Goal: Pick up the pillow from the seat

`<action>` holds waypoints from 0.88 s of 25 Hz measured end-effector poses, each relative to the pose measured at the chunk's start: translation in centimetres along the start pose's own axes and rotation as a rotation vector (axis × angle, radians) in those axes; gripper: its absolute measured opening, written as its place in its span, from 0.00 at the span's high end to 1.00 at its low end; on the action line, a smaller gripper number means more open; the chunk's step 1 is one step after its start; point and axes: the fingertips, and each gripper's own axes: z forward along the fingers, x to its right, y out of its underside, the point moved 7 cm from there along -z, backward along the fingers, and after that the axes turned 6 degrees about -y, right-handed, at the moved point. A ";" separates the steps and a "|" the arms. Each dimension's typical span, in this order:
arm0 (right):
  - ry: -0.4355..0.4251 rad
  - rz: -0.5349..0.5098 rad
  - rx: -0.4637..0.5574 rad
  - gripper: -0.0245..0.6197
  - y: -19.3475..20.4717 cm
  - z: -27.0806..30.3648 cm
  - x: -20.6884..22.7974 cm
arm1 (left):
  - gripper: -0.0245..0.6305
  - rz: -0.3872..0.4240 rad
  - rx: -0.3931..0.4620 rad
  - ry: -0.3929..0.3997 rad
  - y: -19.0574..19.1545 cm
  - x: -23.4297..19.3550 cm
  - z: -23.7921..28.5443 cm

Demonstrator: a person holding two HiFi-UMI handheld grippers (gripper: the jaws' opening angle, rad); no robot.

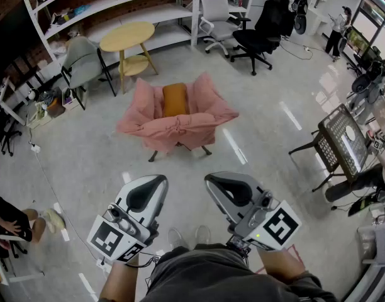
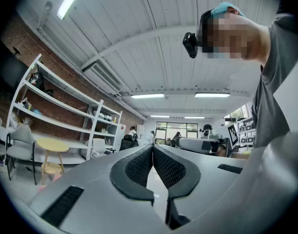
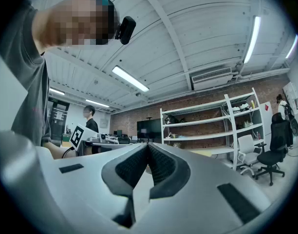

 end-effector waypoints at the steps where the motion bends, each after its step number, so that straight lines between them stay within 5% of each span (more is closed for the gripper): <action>1: 0.001 0.002 -0.001 0.94 0.0 -0.1 0.3 | 0.94 0.001 0.000 -0.001 0.0 0.1 0.3; 22: 0.000 0.080 0.000 0.94 2.6 -3.0 8.0 | 0.94 0.026 0.006 -0.108 1.5 -0.7 5.3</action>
